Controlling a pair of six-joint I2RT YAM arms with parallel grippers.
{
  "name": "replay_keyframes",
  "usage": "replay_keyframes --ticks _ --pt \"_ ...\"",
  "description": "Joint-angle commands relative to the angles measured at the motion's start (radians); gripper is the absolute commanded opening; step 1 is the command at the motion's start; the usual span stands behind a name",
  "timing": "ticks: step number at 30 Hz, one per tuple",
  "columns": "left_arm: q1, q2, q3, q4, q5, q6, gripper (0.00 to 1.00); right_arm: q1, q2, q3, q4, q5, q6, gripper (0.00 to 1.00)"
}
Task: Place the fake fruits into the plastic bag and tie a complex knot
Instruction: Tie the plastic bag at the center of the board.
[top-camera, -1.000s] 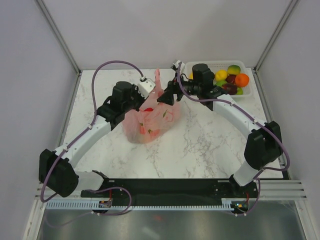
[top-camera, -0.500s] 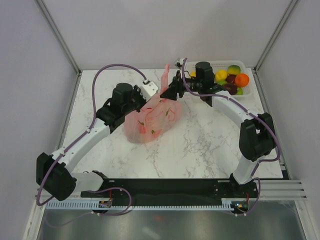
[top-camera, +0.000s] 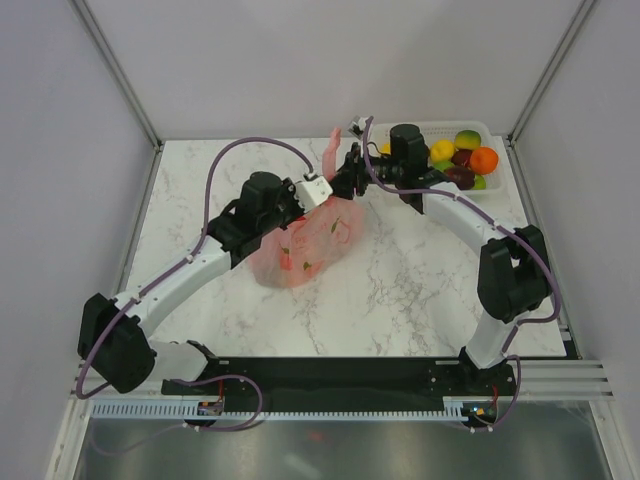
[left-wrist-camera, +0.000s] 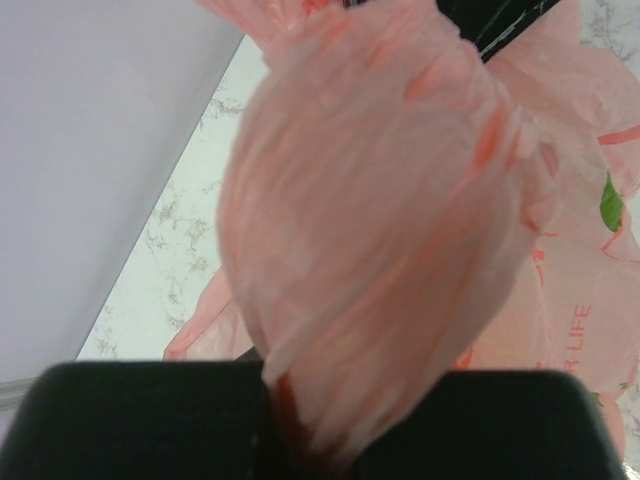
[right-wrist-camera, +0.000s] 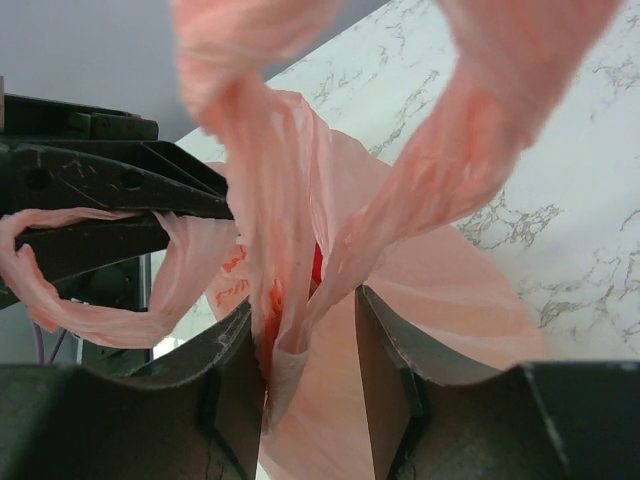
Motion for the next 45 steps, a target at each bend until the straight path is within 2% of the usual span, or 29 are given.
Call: replay_keyframes --ticks 1,10,16,20,23,28,34,45 --pt "-0.017 0.026 0.046 0.027 -0.055 0.063 0.02 -0.01 -0.058 -0.013 0.021 0.001 -0.035 0.46" --pt "-0.057 0.1 0.108 0.015 -0.12 0.104 0.02 -0.019 -0.067 -0.025 0.011 0.004 -0.036 0.45" --pt "-0.055 0.092 0.105 0.016 -0.123 0.083 0.02 -0.028 -0.082 -0.036 0.01 -0.009 -0.041 0.52" --pt "-0.052 0.08 0.1 0.024 -0.092 0.06 0.02 -0.033 -0.089 -0.048 0.01 -0.08 -0.096 0.7" --pt "-0.052 0.079 0.106 0.021 -0.076 0.051 0.02 -0.031 -0.098 -0.06 0.011 -0.118 -0.121 0.76" --pt "-0.048 0.083 0.111 0.021 -0.053 0.022 0.02 -0.031 -0.099 -0.076 0.005 -0.121 -0.136 0.79" --pt "-0.046 0.088 0.131 0.003 -0.048 0.009 0.02 -0.034 -0.122 -0.122 0.002 -0.118 -0.17 0.98" --pt "-0.046 0.092 0.126 0.0 -0.008 0.006 0.02 -0.044 -0.127 -0.131 -0.004 -0.134 -0.184 0.98"
